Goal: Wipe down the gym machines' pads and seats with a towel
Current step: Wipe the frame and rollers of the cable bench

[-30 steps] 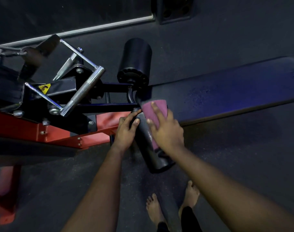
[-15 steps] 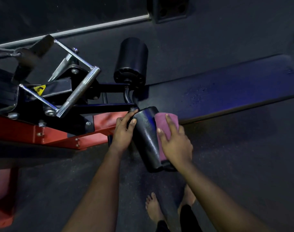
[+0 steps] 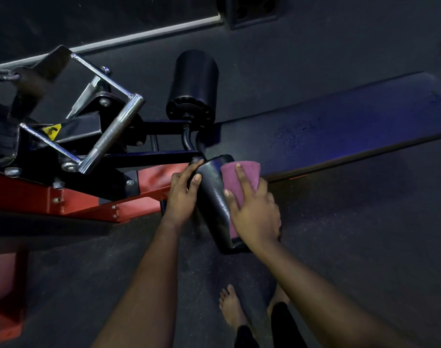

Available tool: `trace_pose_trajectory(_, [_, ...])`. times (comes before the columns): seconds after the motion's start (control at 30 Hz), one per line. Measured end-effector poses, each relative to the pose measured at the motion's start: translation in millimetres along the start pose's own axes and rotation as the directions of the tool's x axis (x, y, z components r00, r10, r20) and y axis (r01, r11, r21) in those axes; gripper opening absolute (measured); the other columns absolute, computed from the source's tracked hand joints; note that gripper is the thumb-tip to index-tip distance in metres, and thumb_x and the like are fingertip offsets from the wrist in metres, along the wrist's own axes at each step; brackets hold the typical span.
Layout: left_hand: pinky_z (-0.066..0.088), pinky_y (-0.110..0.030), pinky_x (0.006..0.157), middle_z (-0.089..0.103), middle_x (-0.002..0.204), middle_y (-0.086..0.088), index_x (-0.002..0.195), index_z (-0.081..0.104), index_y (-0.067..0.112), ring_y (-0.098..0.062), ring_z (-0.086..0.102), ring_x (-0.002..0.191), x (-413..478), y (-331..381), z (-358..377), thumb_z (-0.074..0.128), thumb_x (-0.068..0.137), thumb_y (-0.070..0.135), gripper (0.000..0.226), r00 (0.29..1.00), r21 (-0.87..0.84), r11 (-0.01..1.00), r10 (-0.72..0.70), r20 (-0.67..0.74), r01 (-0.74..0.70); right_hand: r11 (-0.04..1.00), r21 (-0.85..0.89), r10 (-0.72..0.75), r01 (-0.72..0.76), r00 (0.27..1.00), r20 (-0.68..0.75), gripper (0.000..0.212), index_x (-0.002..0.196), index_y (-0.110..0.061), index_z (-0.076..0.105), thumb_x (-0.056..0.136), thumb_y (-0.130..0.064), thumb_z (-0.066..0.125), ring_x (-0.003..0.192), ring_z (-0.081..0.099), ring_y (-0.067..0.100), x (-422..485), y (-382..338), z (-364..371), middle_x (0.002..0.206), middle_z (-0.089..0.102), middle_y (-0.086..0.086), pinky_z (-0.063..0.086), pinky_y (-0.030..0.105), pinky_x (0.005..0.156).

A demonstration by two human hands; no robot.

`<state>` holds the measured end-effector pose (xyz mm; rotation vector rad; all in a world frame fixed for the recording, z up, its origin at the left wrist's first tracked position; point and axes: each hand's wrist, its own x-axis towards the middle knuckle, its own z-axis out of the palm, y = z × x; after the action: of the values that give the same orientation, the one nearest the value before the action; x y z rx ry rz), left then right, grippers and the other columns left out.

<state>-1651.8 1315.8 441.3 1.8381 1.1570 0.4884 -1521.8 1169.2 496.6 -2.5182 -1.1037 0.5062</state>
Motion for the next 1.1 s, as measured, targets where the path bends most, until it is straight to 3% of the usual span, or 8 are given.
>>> trace_pose_trajectory(0.2, [0.025, 0.001, 0.1, 0.055, 0.137, -0.006, 0.143, 0.054, 0.035, 0.026, 0.04, 0.109, 3.2, -4.5, -1.8, 0.044, 0.095, 0.049, 0.05, 1.0, 0.041, 0.999, 0.012, 0.018, -0.012, 0.994, 0.113, -0.009, -0.006, 0.991, 0.133, 0.064, 0.157, -0.051, 0.017, 0.098, -0.069, 0.038, 0.115, 0.057, 0.044, 82.9, -30.5, -4.7, 0.138, 0.046, 0.014, 0.047, 0.046, 0.092])
trace_pose_trajectory(0.37, [0.025, -0.001, 0.102, 0.056, 0.138, -0.006, 0.143, 0.054, 0.035, 0.025, 0.04, 0.111, 3.5, -5.2, -1.8, 0.044, 0.097, 0.048, 0.049, 0.999, 0.049, 0.998, 0.036, 0.012, -0.036, 0.996, 0.07, -0.061, 0.057, 0.996, 0.057, 0.071, 0.157, -0.054, 0.008, 0.097, -0.07, 0.041, 0.112, 0.055, 0.034, 14.5, -1.6, -9.0, 0.138, 0.042, 0.01, 0.051, 0.044, 0.085])
trace_pose_trajectory(0.53, [0.022, 0.001, 0.102, 0.054, 0.139, -0.005, 0.143, 0.053, 0.036, 0.027, 0.037, 0.111, 2.6, -5.4, -1.3, 0.044, 0.097, 0.05, 0.049, 1.0, 0.047, 0.999, 0.024, 0.017, -0.025, 0.976, 0.138, 0.155, -0.168, 0.983, 0.095, 0.064, 0.155, -0.051, 0.021, 0.097, -0.069, 0.04, 0.116, 0.057, 0.04, 14.7, 18.3, -5.1, 0.136, 0.049, 0.011, 0.048, 0.047, 0.094])
trace_pose_trajectory(0.7, [0.027, -0.01, 0.103, 0.053, 0.139, 0.0, 0.143, 0.051, 0.042, 0.029, 0.036, 0.107, 2.4, -4.3, -1.6, 0.043, 0.097, 0.05, 0.047, 1.0, 0.058, 0.998, -0.004, 0.02, 0.003, 0.866, 0.336, 0.23, -0.372, 0.89, 0.393, 0.06, 0.145, -0.052, 0.042, 0.091, -0.077, 0.04, 0.132, 0.053, 0.034, 71.7, 36.3, 0.0, 0.148, 0.055, 0.005, 0.041, 0.043, 0.111])
trace_pose_trajectory(0.77, [0.03, -0.014, 0.107, 0.053, 0.139, 0.0, 0.143, 0.051, 0.042, 0.028, 0.037, 0.109, 2.0, -5.5, -1.4, 0.043, 0.097, 0.051, 0.047, 1.0, 0.047, 0.999, 0.011, 0.012, -0.011, 0.879, 0.331, 0.218, -0.344, 0.906, 0.363, 0.06, 0.149, -0.053, 0.035, 0.094, -0.076, 0.039, 0.132, 0.053, 0.035, 54.5, 36.2, -5.4, 0.149, 0.053, 0.006, 0.042, 0.045, 0.109])
trace_pose_trajectory(0.87, [0.026, -0.003, 0.105, 0.054, 0.139, -0.003, 0.143, 0.052, 0.039, 0.023, 0.039, 0.115, 3.5, -9.9, -0.5, 0.043, 0.096, 0.055, 0.05, 0.999, 0.031, 0.999, 0.044, 0.009, -0.044, 0.926, 0.272, 0.204, -0.263, 0.953, 0.226, 0.063, 0.154, -0.057, 0.018, 0.096, -0.072, 0.038, 0.122, 0.056, 0.038, 2.3, 29.7, -16.8, 0.142, 0.048, 0.008, 0.046, 0.046, 0.099])
trace_pose_trajectory(0.97, [0.026, -0.003, 0.104, 0.054, 0.138, -0.002, 0.143, 0.052, 0.042, 0.021, 0.04, 0.115, 3.3, -10.8, -0.8, 0.043, 0.095, 0.057, 0.051, 0.999, 0.025, 0.999, 0.034, 0.016, -0.034, 0.93, 0.254, 0.227, -0.265, 0.959, 0.167, 0.062, 0.153, -0.056, 0.02, 0.097, -0.07, 0.039, 0.12, 0.056, 0.038, -9.9, 32.3, -14.1, 0.139, 0.049, 0.008, 0.046, 0.046, 0.097])
trace_pose_trajectory(1.1, [0.026, -0.003, 0.1, 0.053, 0.138, -0.001, 0.143, 0.051, 0.043, 0.026, 0.037, 0.111, 3.5, -8.1, -1.7, 0.042, 0.094, 0.059, 0.053, 1.0, 0.038, 0.999, 0.014, 0.021, -0.015, 0.826, 0.342, 0.28, -0.447, 0.853, 0.44, 0.065, 0.138, -0.046, 0.05, 0.084, -0.081, 0.042, 0.125, 0.058, 0.031, 52.6, 46.7, 0.1, 0.138, 0.06, 0.005, 0.043, 0.043, 0.109])
